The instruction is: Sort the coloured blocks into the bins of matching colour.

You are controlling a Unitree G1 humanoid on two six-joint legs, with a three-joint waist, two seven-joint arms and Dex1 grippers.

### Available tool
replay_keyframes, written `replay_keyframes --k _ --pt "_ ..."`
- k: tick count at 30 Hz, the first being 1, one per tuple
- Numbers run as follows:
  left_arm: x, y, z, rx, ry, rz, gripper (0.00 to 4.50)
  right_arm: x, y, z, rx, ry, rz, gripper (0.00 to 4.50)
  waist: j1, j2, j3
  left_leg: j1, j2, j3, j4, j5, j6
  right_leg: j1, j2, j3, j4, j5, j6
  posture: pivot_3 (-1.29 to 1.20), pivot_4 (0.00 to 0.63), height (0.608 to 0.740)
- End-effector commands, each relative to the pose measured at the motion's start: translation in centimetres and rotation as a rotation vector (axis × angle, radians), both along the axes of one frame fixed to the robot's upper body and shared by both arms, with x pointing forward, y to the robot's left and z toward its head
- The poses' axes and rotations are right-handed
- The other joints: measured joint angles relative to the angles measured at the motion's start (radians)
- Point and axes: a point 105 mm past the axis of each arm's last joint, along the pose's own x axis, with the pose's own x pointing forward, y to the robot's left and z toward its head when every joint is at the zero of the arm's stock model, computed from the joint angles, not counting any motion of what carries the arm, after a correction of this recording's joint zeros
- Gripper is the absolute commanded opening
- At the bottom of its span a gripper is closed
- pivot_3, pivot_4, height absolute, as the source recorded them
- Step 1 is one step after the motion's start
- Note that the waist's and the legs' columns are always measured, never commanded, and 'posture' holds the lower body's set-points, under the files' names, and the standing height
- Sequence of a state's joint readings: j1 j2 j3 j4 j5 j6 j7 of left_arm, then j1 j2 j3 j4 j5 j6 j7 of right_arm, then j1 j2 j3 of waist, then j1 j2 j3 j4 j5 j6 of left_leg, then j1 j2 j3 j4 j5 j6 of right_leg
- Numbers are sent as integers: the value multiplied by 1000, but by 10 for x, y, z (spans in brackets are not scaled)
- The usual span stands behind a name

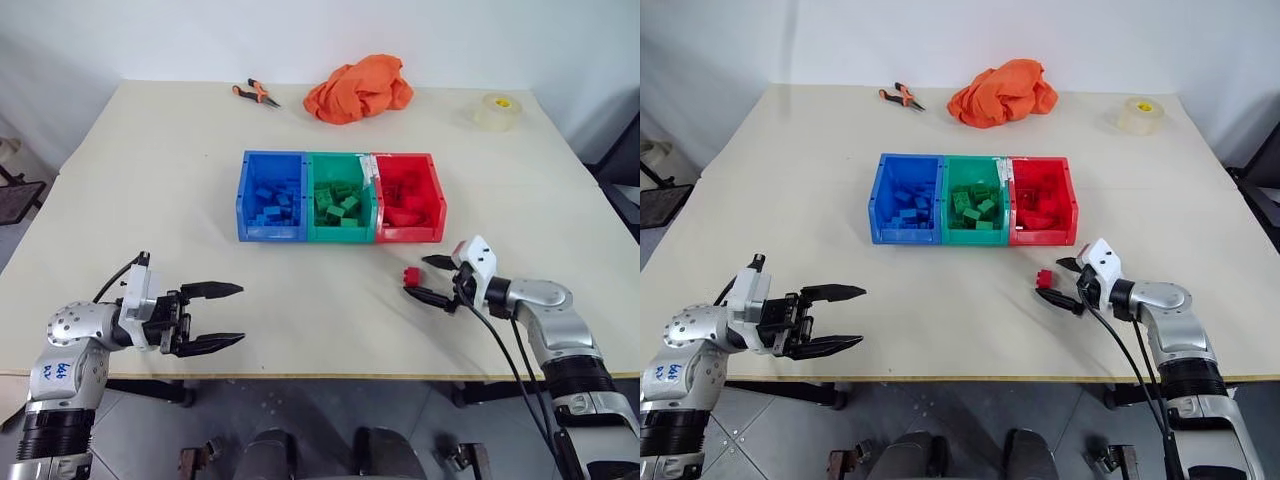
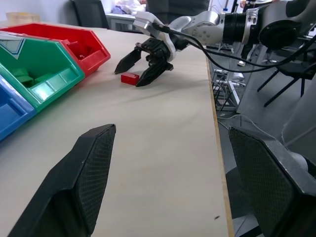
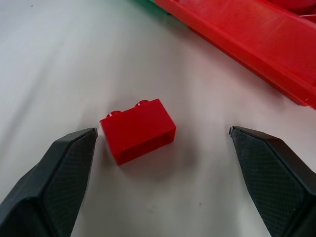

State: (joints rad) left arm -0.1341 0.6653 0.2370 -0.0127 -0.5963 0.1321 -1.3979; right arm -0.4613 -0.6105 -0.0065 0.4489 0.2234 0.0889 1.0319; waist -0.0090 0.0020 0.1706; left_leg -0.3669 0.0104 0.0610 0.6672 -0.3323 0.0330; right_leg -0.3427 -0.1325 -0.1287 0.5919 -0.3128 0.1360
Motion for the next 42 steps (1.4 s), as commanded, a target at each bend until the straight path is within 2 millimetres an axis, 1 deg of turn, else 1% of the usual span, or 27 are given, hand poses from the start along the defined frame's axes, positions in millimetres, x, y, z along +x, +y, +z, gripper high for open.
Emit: replay_keyframes --k 1,2,3,5,6,8,9,13,14,15,17,20,22,27,28,32,34,35,36,38,42 --pt "-4 0 11 -4 -47 11 3922 1 -1 -9 -10 30 -25 3821 0 0 0 0 0 0 0 0 0 0 0 0 0 0 0 0 150 740" --pt "-4 0 12 -6 -48 15 3922 1 -1 -10 -9 32 -23 3660 0 0 0 0 0 0 0 0 0 0 0 0 0 0 0 0 150 740" --pt "-4 0 12 -7 -49 19 3922 0 -1 -10 -11 34 -20 3263 0 0 0 0 0 0 0 0 0 0 0 0 0 0 0 0 150 740" --pt "-4 0 12 -8 -50 24 3922 -1 -2 -12 -21 34 -19 2657 0 0 0 0 0 0 0 0 0 0 0 0 0 0 0 0 150 740" --pt "-4 0 12 -9 -50 26 3922 -1 -2 -11 -23 29 -20 2261 1 0 0 0 0 0 0 0 0 0 0 0 0 0 0 0 150 740" --pt "-3 -1 12 -10 -51 27 3922 -2 -3 -6 -28 6 -17 1633 2 0 0 0 0 0 0 0 0 0 0 1 0 0 0 0 150 740" --pt "-2 -1 12 -11 -52 28 3922 -3 -3 -4 -32 -6 -14 1462 2 0 0 0 0 0 0 0 0 0 0 1 0 0 0 0 150 740" --pt "4 -3 13 -18 -60 44 3922 -2 1 18 -34 -87 -6 1464 3 1 0 0 0 0 0 0 0 0 -1 2 0 0 0 0 150 740" --pt "6 -3 13 -20 -62 49 3922 0 5 32 -21 -124 -2 1464 4 1 0 -1 0 0 0 0 0 0 -1 2 0 0 0 0 150 740" --pt "9 -4 13 -22 -62 53 3922 5 11 47 -3 -165 3 1464 3 1 0 -1 0 0 0 0 0 -1 0 2 0 0 0 0 150 740" --pt "13 -5 14 -25 -66 60 3922 14 19 70 26 -228 0 1464 3 3 1 -1 0 1 0 0 0 -1 -1 2 0 0 0 0 150 740" --pt "20 -6 17 -32 -83 75 3922 35 28 94 29 -306 -6 1464 -6 3 1 -1 0 2 -1 0 -1 -3 0 2 0 0 0 0 150 740" --pt "23 -7 18 -36 -93 80 3922 49 33 103 19 -331 -11 1464 -16 3 1 0 1 2 -1 0 -1 -3 1 1 2 0 -1 0 150 740" --pt "28 -8 22 -43 -118 98 3922 72 42 121 24 -383 -6 1464 -19 3 1 -2 -1 0 -2 0 -1 -4 0 0 3 0 0 0 150 740" --pt "29 -8 22 -43 -124 105 3922 75 44 123 21 -389 -6 2031 -19 3 1 -1 -1 0 -2 0 -1 -4 0 0 3 0 0 0 150 740" --pt "36 -7 23 -41 -137 161 3922 82 51 125 2 -408 11 3317 -21 3 1 -1 0 0 -2 0 -1 -4 1 0 3 0 0 0 150 740" --pt "41 -5 31 -85 -153 205 3922 84 51 128 -5 -419 5 3934 -20 3 1 -1 0 0 -2 0 -1 -4 1 0 3 0 0 0 150 740" --pt "44 -4 37 -118 -164 225 3922 85 50 128 -14 -420 3 4336 -20 3 1 -1 0 0 -2 0 -1 -4 0 0 3 0 0 0 150 740" --pt "45 -3 41 -140 -170 238 3922 85 49 128 -21 -420 2 4483 -20 3 1 -2 0 -1 -2 0 -1 -3 0 0 3 0 0 0 150 740" --pt "45 -2 44 -147 -177 251 3922 83 47 127 -34 -426 21 4483 -21 3 1 -2 0 -1 -2 0 -1 -3 0 0 3 0 0 0 150 740" --pt "48 6 45 -117 -180 344 3922 59 37 121 -50 -390 173 4483 -19 3 1 -2 0 -1 -2 0 -1 -3 1 0 3 0 0 0 150 740"
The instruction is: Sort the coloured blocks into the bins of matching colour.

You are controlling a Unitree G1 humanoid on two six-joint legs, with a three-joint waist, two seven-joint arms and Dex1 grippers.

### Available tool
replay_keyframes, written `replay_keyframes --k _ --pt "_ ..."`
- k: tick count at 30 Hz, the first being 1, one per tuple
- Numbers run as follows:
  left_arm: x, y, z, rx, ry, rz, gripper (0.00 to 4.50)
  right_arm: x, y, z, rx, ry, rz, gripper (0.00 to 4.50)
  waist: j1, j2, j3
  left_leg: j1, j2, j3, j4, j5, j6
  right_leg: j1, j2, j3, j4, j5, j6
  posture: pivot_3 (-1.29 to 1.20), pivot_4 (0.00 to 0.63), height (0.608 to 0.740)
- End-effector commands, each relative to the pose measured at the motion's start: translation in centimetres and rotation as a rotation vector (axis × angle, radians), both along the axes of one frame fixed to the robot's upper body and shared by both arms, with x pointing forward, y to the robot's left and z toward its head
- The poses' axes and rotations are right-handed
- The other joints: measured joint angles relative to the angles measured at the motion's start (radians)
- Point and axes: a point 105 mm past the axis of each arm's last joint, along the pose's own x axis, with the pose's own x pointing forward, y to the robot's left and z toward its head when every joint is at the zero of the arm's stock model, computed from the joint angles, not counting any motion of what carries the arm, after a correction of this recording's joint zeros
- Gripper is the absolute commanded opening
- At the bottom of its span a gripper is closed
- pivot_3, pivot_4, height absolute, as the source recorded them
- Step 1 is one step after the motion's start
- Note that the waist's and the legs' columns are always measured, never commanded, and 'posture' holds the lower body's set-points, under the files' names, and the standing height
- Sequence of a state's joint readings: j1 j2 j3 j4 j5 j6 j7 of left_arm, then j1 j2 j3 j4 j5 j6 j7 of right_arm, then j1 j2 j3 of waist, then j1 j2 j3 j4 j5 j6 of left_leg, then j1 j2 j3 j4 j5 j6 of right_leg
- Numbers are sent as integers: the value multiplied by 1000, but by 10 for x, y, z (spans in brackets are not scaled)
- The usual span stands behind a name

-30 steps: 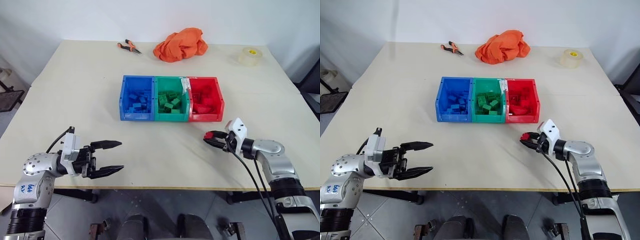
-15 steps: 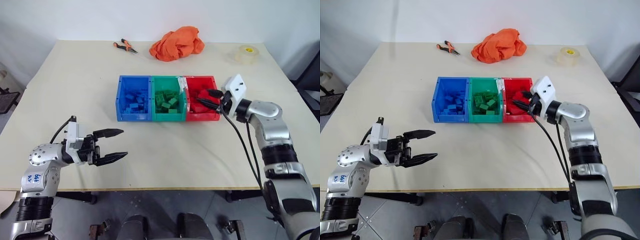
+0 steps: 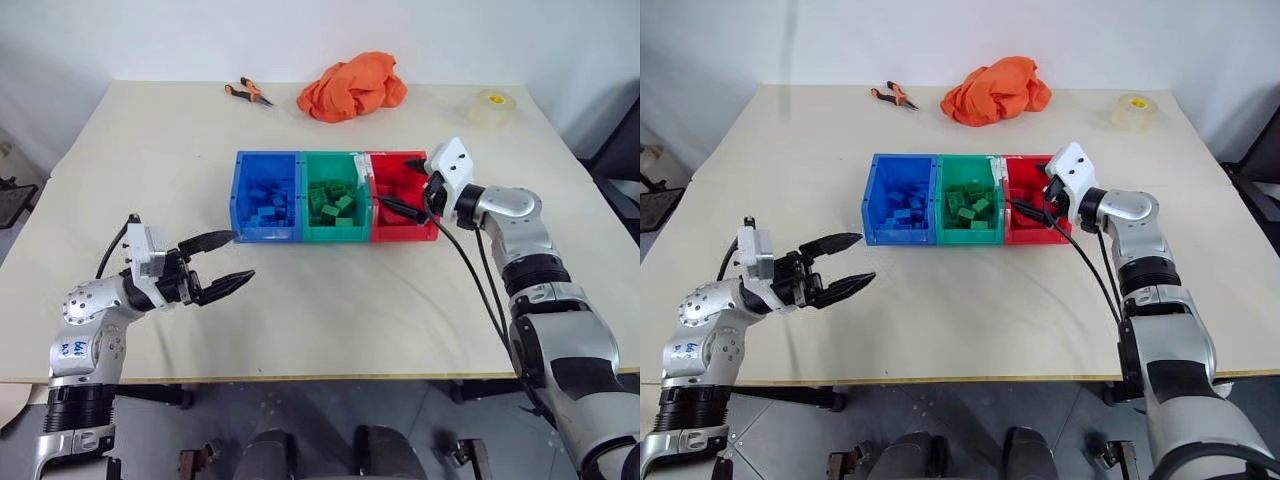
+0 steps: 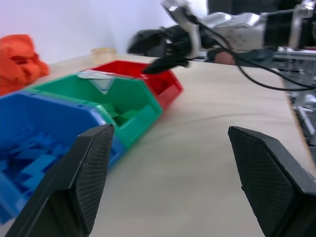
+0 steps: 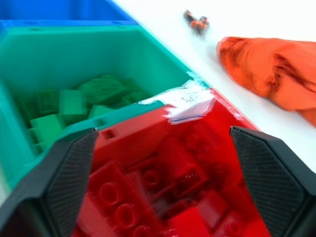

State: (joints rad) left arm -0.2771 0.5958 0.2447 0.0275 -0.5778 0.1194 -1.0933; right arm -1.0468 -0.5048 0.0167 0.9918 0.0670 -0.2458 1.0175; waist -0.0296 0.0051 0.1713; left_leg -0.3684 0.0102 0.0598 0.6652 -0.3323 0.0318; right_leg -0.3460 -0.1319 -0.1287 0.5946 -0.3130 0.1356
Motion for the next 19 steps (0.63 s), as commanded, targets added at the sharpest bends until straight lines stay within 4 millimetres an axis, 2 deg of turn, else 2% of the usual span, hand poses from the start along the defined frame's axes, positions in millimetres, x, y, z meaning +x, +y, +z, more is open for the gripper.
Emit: replay_keyframes --k 1,5,11,15,19 --pt "-3 10 14 9 -68 69 3922 -24 -14 8 -28 -15 123 4483 4 0 0 0 0 -1 0 0 0 1 0 0 0 0 0 0 150 740" --pt "-11 24 5 48 -31 60 3922 -60 -40 -8 -68 64 219 4483 5 0 0 0 0 -4 0 0 0 3 -1 0 -2 0 0 0 150 740" --pt "-19 62 -7 89 27 126 3922 -99 -88 -30 -104 205 166 4483 4 1 0 1 0 -1 0 0 0 3 -1 -1 -4 0 0 0 150 740" --pt "-17 75 -7 98 24 168 3922 -108 -102 -33 -81 227 128 4483 2 1 0 1 1 0 0 0 0 3 -1 -1 -4 0 0 0 150 740" --pt "-23 75 -11 117 23 134 3922 -110 -106 -35 -72 235 109 4483 3 1 0 1 1 1 0 -1 -1 2 -1 -1 -4 0 0 0 150 740"
